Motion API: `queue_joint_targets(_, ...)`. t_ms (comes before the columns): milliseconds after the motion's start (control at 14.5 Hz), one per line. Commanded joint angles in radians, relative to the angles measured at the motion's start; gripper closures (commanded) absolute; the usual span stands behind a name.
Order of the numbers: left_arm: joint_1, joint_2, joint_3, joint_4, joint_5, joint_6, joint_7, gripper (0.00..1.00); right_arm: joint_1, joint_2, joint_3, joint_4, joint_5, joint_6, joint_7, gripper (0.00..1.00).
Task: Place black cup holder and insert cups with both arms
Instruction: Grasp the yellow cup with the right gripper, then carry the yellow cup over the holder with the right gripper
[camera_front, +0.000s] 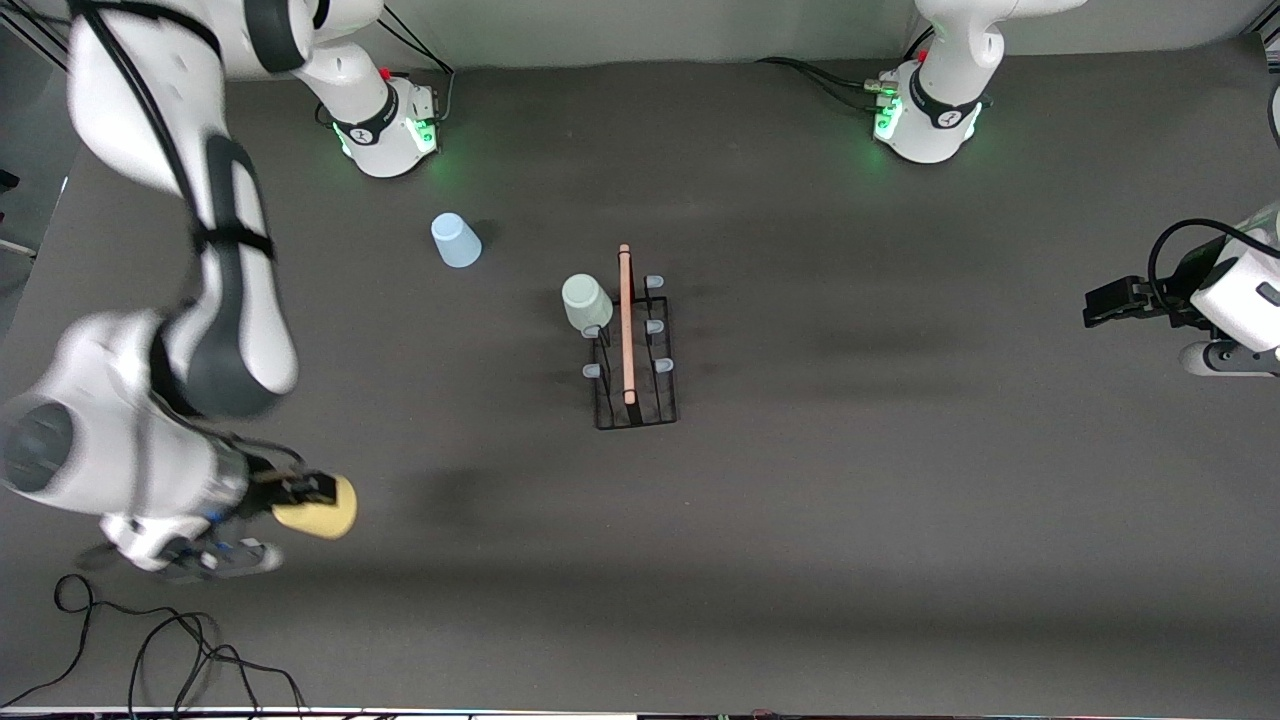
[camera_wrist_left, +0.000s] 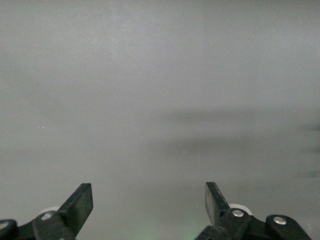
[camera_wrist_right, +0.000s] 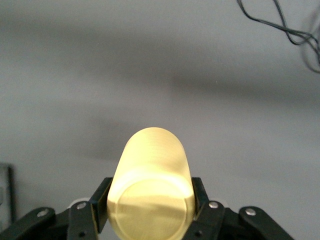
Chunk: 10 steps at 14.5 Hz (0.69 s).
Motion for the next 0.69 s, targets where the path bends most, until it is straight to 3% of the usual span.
queue_joint_targets(0, 0.002, -0.020, -0.001, -0.015, 0.006, 0.009, 0.005, 0.00, 0.045, -0.142, 0.000, -0.044, -0.078, -0.135, 0.085, 1.00)
queue_joint_targets(275, 0.002, -0.020, 0.001, -0.015, 0.006, 0.009, 0.005, 0.00, 0.153, -0.197, 0.005, -0.051, -0.071, -0.283, 0.503, 1.00)
queue_joint_targets(482, 0.002, -0.020, 0.001, -0.015, 0.006, 0.009, 0.005, 0.00, 0.300, -0.196, 0.006, -0.053, -0.057, -0.269, 0.854, 1.00)
queue_joint_targets(620, 0.002, -0.020, -0.001, -0.015, 0.006, 0.009, 0.005, 0.00, 0.377, -0.185, 0.005, -0.054, 0.007, -0.228, 1.080, 1.00)
